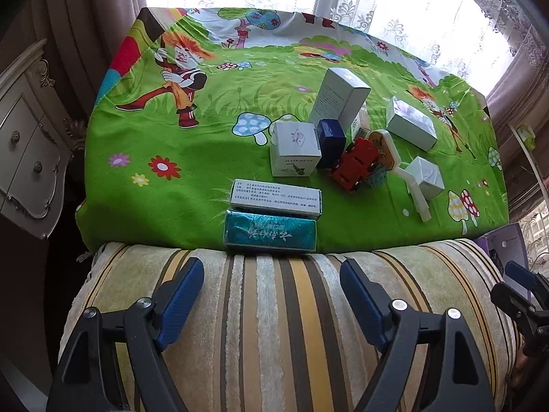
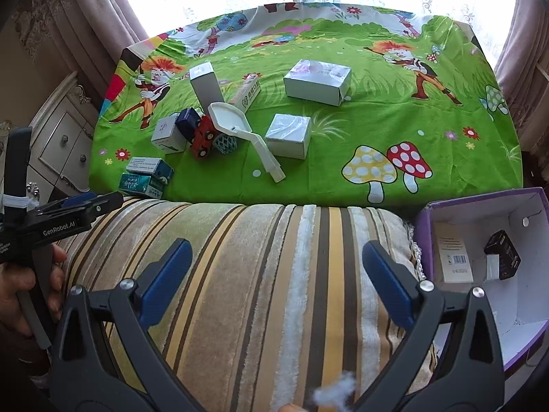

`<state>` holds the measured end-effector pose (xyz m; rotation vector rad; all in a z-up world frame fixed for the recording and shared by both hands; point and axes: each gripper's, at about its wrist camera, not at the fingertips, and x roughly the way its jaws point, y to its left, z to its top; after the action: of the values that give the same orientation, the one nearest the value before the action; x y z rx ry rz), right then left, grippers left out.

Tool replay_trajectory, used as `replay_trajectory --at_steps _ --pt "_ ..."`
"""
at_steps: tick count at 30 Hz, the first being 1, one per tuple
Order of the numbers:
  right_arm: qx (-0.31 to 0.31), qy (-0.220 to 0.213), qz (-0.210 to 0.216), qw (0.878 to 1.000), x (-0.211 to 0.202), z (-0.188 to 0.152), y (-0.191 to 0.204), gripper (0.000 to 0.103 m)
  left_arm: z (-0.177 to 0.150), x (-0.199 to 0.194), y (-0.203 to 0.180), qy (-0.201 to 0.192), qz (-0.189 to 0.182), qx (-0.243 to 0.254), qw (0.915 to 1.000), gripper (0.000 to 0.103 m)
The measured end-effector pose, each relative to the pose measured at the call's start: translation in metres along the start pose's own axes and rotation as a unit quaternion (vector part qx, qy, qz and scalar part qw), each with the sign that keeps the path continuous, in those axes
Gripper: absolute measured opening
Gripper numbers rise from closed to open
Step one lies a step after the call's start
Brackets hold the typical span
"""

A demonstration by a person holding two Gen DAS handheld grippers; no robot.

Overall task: Organize rigid objects
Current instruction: 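Move both open tools back over the sheet toward the teal box, then grasp the teal box with the left tool and lift it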

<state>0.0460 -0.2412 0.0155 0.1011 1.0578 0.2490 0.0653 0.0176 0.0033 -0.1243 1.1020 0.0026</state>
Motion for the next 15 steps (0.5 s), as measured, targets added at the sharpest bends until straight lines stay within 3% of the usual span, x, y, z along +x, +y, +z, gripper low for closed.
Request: replay_trajectory --at_steps 15 --pt "-0.002 0.018 -0.027 0.999 0.015 -0.005 0.003 0.101 0.019 0.043 -0.002 0.052 0.0 0.011 0.9986 0.082"
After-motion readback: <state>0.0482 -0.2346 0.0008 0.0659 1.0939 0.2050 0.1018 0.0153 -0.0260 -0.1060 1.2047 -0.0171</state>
